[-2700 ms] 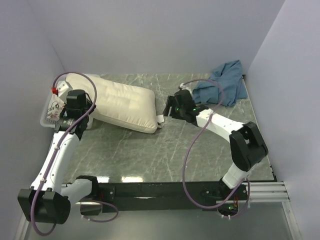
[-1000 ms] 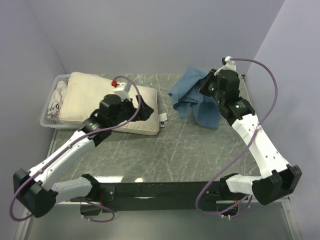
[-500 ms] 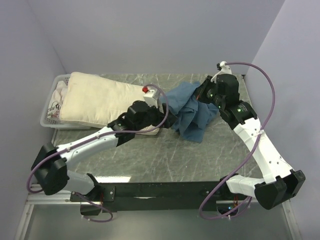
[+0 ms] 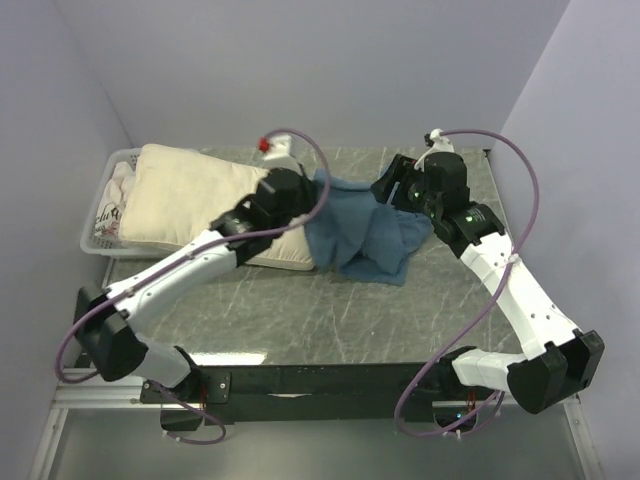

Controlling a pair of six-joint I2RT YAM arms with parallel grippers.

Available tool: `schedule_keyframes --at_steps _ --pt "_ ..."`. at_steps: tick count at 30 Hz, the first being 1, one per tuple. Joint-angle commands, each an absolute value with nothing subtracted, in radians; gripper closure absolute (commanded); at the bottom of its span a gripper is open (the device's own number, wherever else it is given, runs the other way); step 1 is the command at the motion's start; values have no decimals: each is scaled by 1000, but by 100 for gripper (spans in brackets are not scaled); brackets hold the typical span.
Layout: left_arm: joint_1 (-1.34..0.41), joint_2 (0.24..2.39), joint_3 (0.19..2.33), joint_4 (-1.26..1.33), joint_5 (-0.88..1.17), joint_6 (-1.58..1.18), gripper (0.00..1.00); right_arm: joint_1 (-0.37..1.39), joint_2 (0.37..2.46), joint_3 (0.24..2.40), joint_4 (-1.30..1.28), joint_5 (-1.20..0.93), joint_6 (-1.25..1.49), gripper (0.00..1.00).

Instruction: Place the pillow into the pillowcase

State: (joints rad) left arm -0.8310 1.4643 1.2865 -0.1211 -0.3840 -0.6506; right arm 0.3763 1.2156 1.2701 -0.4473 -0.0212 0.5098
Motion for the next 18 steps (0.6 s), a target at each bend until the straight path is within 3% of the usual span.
schedule_keyframes --at_steps 1,2,7,13,18 --pt "-688 1315 1333 -275 -562 -675 99 383 1195 1171 -396 52 512 21" --pt "-661 1301 1321 -279 -543 -680 99 383 1184 1146 -390 95 517 15" --pt "-565 1243 1269 -290 -480 -667 99 380 1132 903 -263 115 590 14" --pt "-535 1239 1266 -314 -479 -661 99 379 1118 622 -99 141 716 18" --pt "-523 1236 1267 -305 -457 -654 99 379 1149 529 26 109 778 23"
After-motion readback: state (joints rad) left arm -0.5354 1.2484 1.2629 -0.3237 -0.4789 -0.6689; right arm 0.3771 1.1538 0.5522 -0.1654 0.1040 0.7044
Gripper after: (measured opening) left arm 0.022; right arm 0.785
